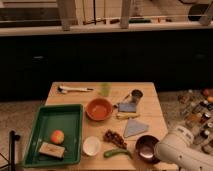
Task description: Stack bowls on top of each other
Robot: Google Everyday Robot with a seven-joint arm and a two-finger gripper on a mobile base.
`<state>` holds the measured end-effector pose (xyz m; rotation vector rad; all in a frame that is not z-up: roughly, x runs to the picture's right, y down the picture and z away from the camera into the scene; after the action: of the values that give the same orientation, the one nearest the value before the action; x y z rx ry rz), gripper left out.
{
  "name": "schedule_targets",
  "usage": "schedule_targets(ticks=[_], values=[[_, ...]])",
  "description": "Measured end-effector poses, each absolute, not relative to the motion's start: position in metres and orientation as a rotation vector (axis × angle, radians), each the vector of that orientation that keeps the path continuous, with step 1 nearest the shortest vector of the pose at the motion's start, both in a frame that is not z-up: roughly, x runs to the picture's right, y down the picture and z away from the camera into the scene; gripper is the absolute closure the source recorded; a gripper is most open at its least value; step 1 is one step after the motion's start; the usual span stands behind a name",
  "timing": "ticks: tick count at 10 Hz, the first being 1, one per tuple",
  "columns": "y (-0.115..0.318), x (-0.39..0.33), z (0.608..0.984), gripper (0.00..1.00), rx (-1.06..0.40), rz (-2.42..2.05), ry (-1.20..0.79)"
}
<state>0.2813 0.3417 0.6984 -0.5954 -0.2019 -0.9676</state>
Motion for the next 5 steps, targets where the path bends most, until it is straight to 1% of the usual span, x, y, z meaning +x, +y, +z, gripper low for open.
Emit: schedule_targets(ticks=[5], values=[[0.325,0.289,0.676,1.00,-0.537,-0.937,-0.203]])
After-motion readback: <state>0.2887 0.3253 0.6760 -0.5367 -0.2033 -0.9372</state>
